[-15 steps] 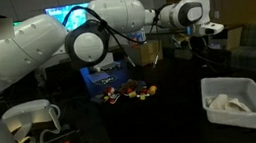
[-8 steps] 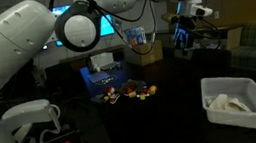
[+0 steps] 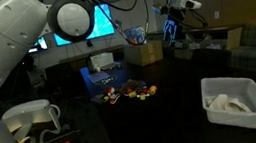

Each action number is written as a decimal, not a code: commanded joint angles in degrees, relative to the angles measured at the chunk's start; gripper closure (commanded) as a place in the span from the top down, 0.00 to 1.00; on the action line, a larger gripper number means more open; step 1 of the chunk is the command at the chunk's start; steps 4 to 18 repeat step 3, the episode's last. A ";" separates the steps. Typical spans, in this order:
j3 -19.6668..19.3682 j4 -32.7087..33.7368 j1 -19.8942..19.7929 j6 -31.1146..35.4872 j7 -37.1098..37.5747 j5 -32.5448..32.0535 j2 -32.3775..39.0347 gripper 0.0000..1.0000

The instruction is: Use the towel to sweep the things on the table to the left and then put the towel in the white bin

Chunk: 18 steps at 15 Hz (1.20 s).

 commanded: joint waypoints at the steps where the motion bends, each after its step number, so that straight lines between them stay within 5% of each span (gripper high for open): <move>1: 1.56 -8.07 -1.30 0.12 -0.88 2.94 -5.88 1.00; 2: 0.45 -2.32 -0.13 -0.05 -0.10 1.12 -1.64 1.00; 18: 0.59 -3.57 -0.21 -0.06 -0.13 1.38 -2.49 1.00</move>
